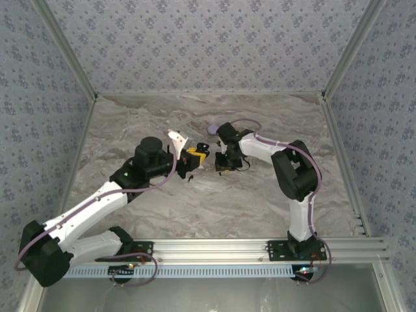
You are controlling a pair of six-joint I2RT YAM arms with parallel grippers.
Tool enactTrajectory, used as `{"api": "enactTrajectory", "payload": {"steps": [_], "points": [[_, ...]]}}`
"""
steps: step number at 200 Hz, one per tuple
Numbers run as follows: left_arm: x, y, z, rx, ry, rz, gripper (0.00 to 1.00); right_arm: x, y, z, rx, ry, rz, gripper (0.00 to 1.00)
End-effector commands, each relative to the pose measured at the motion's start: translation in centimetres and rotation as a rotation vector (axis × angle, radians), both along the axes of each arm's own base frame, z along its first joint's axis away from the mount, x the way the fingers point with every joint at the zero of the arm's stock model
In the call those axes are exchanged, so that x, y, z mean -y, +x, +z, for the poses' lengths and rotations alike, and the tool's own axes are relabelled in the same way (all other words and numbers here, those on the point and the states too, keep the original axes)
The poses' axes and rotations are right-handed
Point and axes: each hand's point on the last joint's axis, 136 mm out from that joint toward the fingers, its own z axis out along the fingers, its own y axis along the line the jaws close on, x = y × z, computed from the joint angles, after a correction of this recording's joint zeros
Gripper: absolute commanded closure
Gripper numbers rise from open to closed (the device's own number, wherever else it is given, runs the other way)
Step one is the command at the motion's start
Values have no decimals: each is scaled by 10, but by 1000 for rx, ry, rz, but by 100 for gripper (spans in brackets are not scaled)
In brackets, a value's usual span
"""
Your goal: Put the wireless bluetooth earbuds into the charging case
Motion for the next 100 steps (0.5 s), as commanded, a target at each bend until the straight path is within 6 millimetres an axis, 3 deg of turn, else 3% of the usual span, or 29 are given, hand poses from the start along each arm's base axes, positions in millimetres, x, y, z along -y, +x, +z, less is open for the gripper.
{"api": "enactTrajectory", "payload": {"steps": [1, 44, 48, 100], "points": [[-2, 15, 8, -21, -7, 67, 86, 9, 3, 9, 9, 65, -40, 77], [-1, 34, -25, -85, 28, 145, 85, 23, 13, 33, 58, 162, -90, 78], [0, 35, -27, -88, 25, 148, 85, 28, 5, 26, 33, 160, -96, 78], [17, 47, -55, -128, 0, 126, 83, 46, 7, 54, 75, 260, -138, 77]]}}
